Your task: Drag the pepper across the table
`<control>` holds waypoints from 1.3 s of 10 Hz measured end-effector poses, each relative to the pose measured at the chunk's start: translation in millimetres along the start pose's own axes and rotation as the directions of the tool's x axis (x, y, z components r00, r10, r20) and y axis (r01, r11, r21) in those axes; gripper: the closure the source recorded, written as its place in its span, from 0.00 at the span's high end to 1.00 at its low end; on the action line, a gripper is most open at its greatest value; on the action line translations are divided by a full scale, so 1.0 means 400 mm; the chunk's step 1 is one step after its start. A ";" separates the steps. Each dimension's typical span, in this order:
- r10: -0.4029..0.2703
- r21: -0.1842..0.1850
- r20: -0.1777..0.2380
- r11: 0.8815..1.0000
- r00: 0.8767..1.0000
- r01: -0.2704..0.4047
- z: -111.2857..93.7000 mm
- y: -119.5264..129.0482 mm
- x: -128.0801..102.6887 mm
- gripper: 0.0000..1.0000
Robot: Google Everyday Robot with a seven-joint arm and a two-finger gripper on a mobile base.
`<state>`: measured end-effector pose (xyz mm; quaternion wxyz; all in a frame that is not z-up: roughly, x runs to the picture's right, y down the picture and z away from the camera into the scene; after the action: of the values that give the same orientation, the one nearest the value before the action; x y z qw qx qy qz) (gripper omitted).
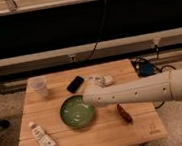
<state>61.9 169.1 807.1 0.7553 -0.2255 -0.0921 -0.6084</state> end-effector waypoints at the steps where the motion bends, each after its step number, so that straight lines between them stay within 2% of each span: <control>1: 0.002 0.008 0.030 1.000 1.000 -0.002 0.001 0.025 0.017 0.35; 2: 0.003 0.014 0.049 1.000 0.999 -0.004 0.002 0.040 0.029 0.42; 4: 0.000 0.033 0.099 0.999 0.995 -0.003 0.005 0.078 0.054 0.64; 6: -0.016 0.054 0.138 0.999 0.990 0.008 0.011 0.128 0.069 0.79; 9: -0.066 0.091 0.164 0.994 0.984 0.052 0.021 0.165 0.062 0.80; 11: -0.113 0.132 0.159 0.987 0.981 0.092 0.031 0.191 0.048 0.80; 13: -0.151 0.151 0.154 0.980 0.976 0.127 0.041 0.205 0.037 0.80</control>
<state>146.5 176.6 808.7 0.7146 -0.2146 -0.2123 -0.6311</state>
